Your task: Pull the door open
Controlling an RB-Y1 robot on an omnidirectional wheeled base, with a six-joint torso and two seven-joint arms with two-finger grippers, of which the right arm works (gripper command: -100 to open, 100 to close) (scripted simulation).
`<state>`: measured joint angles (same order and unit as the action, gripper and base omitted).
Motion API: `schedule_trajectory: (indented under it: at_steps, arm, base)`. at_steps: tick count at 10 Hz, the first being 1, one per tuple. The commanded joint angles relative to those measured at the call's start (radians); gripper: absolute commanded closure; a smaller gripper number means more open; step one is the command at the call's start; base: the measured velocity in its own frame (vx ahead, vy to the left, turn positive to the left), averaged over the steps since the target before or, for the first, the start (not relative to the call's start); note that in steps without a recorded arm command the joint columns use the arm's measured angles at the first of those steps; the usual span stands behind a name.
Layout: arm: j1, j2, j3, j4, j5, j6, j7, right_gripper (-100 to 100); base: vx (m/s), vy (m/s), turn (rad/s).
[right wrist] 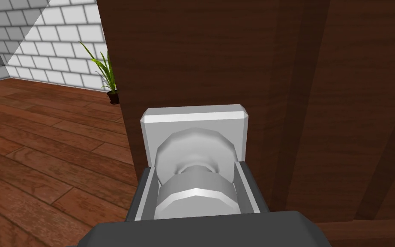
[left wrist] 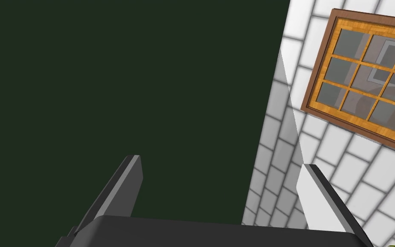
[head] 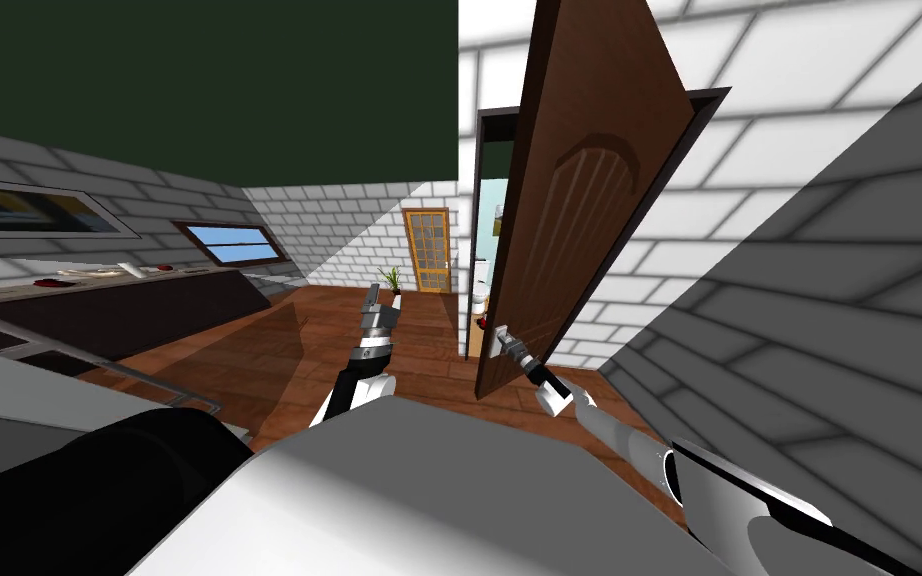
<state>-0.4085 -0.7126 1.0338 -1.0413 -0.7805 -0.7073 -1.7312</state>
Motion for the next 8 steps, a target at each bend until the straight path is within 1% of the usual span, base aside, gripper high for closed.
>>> schedule_trajectory:
  at_steps: [1, 2, 3, 6, 8]
  arm:
    - [-0.009, -0.017, 0.024, 0.022, 0.001, -0.035, -0.032, 100]
    - [-0.014, -0.028, 0.039, 0.035, 0.001, -0.055, -0.049, 100]
    - [-0.016, -0.033, 0.047, 0.042, 0.001, -0.066, -0.059, 100]
    - [-0.032, -0.067, 0.097, 0.086, 0.002, -0.133, -0.117, 100]
    - [-0.041, -0.087, 0.126, 0.111, 0.003, -0.171, -0.151, 100]
  base:
    - [-0.075, -0.178, 0.283]
    - [-0.118, -0.183, 0.284]
    - [-0.118, -0.146, 0.165]
    - [-0.168, -0.111, 0.18]
    - [-0.192, -0.12, 0.121]
